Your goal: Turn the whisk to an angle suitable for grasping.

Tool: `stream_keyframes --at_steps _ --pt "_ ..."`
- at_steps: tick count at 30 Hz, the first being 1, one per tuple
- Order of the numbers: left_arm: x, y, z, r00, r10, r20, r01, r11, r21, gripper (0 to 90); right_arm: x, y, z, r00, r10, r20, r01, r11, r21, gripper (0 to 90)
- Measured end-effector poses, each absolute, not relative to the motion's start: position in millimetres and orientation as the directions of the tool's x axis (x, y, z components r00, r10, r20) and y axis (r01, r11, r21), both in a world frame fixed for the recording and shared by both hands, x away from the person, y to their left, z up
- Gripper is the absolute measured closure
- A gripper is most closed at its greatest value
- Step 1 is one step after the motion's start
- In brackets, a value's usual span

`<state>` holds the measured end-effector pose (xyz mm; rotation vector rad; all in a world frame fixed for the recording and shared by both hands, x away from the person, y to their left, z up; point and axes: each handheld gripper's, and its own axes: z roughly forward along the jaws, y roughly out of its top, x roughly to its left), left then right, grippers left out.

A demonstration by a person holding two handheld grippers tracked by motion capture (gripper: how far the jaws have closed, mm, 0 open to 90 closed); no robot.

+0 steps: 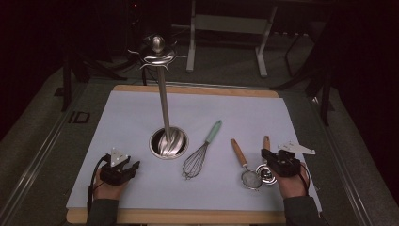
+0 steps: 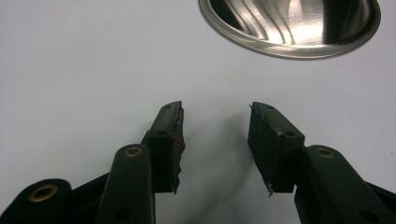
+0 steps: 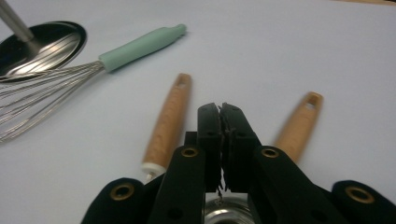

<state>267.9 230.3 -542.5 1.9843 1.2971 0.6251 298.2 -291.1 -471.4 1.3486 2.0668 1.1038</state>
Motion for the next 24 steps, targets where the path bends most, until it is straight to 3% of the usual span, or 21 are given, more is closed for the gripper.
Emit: stream_keyframes --at_steps 24 --pt "267.9 229.9 -542.4 0.388 0.921 0.034 0.599 -0.280 0.750 55.2 309.1 -193.5 -453.5 -0.614 0.789 0.024 0.497 0.363 0.788 89.8"
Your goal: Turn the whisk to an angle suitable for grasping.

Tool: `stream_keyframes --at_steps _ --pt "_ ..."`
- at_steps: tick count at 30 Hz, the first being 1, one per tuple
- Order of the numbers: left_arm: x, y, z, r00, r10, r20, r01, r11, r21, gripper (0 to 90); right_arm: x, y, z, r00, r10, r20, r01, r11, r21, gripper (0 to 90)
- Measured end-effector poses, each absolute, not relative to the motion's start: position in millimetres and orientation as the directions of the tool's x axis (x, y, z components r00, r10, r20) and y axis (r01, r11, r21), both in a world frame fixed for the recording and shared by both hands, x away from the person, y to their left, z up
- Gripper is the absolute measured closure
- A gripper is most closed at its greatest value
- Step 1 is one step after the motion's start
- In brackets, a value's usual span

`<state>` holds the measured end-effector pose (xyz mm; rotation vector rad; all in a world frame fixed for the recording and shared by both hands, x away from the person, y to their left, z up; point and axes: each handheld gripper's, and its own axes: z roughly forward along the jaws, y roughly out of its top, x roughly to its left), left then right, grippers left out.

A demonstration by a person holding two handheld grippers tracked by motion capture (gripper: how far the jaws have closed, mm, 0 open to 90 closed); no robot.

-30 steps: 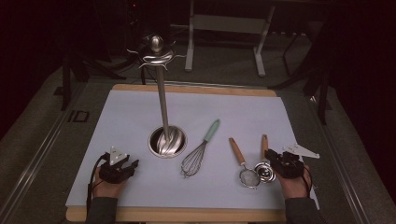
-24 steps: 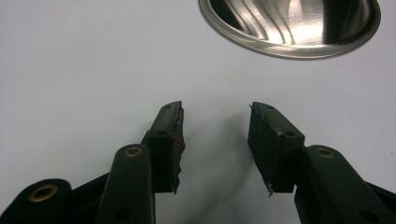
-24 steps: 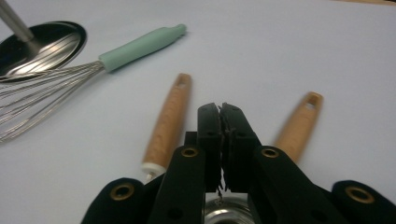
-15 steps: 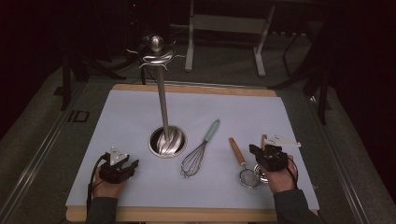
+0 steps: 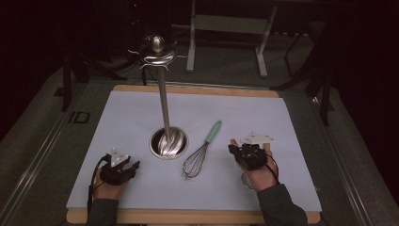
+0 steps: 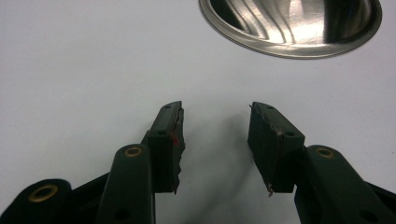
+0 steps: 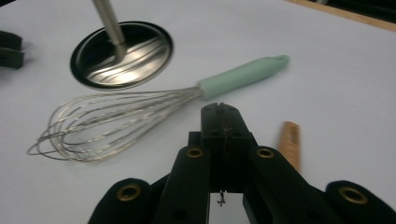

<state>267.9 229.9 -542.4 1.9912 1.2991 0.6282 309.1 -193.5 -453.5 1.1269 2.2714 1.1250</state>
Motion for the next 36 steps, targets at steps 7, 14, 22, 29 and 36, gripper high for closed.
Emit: stream_keyframes --at_steps 7,14,22,29,36 --pt "267.8 229.7 -542.4 0.390 0.920 0.035 0.597 -0.282 0.751 55.5 308.0 -170.4 -457.8 -0.654 0.755 0.035 0.493 0.391 0.777 89.8" --pt "267.7 229.6 -542.3 0.389 0.920 0.037 0.598 -0.283 0.750 55.5 305.2 -148.2 -459.0 -0.693 0.721 0.017 0.468 0.431 0.772 89.8" --pt "267.7 229.3 -542.3 0.388 0.921 0.037 0.597 -0.282 0.751 55.5 303.0 -124.1 -459.8 -0.724 0.690 0.024 0.449 0.444 0.776 89.8" --pt "267.4 229.1 -542.3 0.391 0.920 0.043 0.594 -0.287 0.751 55.7 302.8 -109.8 -460.7 -0.739 0.673 0.019 0.434 0.455 0.778 89.8" --pt "267.2 228.8 -542.2 0.392 0.918 0.052 0.592 -0.295 0.750 55.8 301.5 -93.4 -459.1 -0.750 0.661 0.025 0.428 0.456 0.780 89.8"
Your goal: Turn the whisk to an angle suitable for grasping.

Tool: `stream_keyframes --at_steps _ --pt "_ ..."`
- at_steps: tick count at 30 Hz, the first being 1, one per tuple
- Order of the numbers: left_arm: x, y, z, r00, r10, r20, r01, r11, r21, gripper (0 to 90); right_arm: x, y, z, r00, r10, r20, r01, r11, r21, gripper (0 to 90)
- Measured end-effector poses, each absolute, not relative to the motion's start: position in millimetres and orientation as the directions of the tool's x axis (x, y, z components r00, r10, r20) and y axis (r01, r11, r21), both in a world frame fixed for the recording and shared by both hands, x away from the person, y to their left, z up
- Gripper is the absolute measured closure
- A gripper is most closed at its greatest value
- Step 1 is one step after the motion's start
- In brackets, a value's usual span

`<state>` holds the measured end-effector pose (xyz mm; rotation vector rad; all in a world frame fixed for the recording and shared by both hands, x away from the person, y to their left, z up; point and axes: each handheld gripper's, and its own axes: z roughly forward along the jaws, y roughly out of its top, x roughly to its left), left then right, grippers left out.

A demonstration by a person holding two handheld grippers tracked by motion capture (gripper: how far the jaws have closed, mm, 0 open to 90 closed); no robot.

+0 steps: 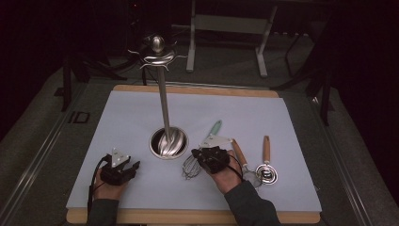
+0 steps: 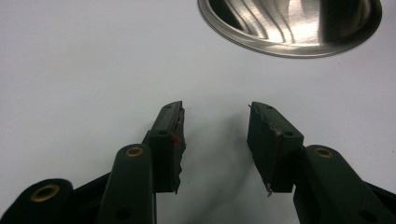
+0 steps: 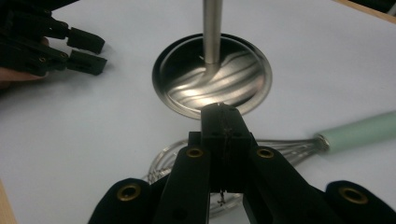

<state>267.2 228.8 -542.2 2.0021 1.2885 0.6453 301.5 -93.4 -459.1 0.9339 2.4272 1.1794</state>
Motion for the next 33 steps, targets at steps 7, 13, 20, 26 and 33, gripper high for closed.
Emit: stream_keyframes --at_steps 7,13,20,26,33 --pt "266.9 228.3 -542.2 0.395 0.917 0.050 0.589 -0.294 0.753 55.8 299.0 -76.8 -462.1 -0.769 0.639 0.023 0.418 0.474 0.775 89.8" --pt "266.6 228.7 -542.1 0.396 0.917 0.049 0.588 -0.294 0.754 55.8 297.3 -59.2 -470.9 -0.788 0.615 0.028 0.416 0.499 0.760 89.7" --pt "266.3 229.1 -542.0 0.395 0.918 0.042 0.585 -0.287 0.759 55.8 295.5 -46.0 -482.4 -0.799 0.601 0.009 0.415 0.540 0.732 89.7" --pt "266.0 230.0 -541.8 0.396 0.918 0.039 0.582 -0.283 0.762 55.8 296.2 -42.5 -490.5 -0.801 0.599 0.016 0.429 0.555 0.712 89.8" --pt "264.6 231.9 -541.2 0.397 0.917 0.029 0.572 -0.271 0.774 55.8 297.2 -43.6 -497.1 -0.799 0.601 0.009 0.438 0.572 0.693 89.7"
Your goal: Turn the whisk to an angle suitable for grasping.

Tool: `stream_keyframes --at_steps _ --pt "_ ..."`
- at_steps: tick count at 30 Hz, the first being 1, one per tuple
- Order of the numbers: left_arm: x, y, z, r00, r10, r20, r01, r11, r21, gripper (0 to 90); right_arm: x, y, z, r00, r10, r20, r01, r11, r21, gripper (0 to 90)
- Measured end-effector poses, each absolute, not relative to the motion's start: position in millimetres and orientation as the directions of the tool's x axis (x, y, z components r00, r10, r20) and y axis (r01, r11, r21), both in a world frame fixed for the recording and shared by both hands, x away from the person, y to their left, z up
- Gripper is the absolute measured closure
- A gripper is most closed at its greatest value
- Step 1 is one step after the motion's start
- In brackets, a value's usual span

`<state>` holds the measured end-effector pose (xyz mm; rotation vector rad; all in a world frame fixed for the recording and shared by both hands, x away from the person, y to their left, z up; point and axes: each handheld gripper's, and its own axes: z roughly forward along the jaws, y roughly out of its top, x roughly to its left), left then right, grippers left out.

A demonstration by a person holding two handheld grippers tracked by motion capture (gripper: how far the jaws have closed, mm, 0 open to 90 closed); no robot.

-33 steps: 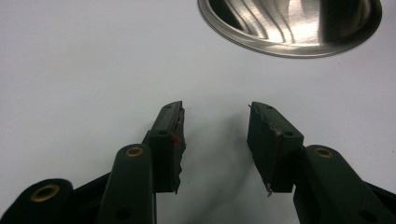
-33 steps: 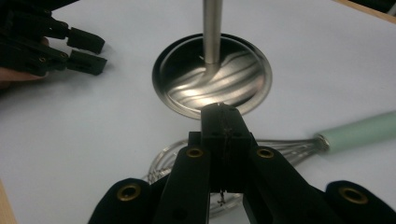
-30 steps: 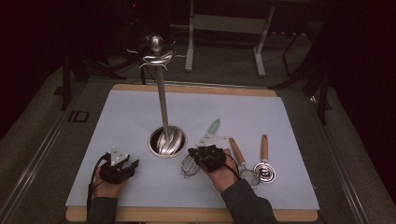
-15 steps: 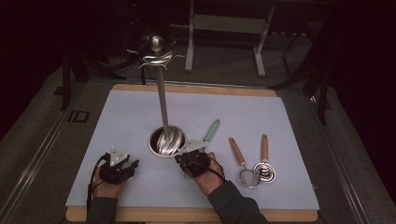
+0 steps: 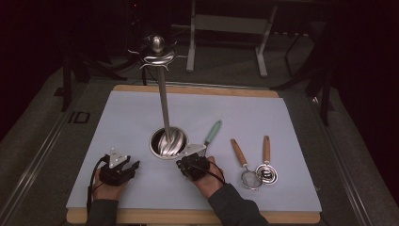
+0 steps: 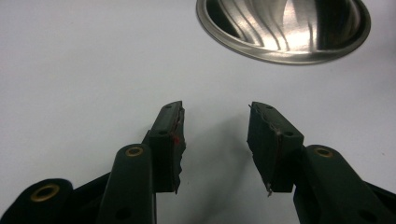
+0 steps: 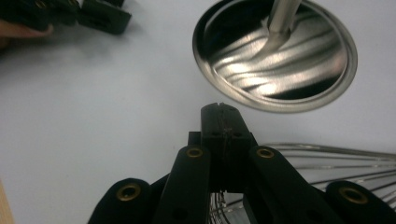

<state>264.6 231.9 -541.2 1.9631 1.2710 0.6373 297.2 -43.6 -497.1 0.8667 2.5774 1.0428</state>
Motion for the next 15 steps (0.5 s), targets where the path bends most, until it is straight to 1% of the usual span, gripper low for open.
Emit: stream_keyframes --at_steps 10,15 --pt "263.3 232.2 -540.3 0.396 0.918 0.029 0.560 -0.266 0.784 55.9 291.0 -56.3 -497.5 -0.800 0.600 -0.022 0.423 0.590 0.688 89.7" --pt "263.1 232.3 -540.3 0.394 0.919 0.028 0.560 -0.264 0.785 55.9 288.1 -67.6 -497.7 -0.791 0.612 -0.018 0.432 0.579 0.691 89.6"
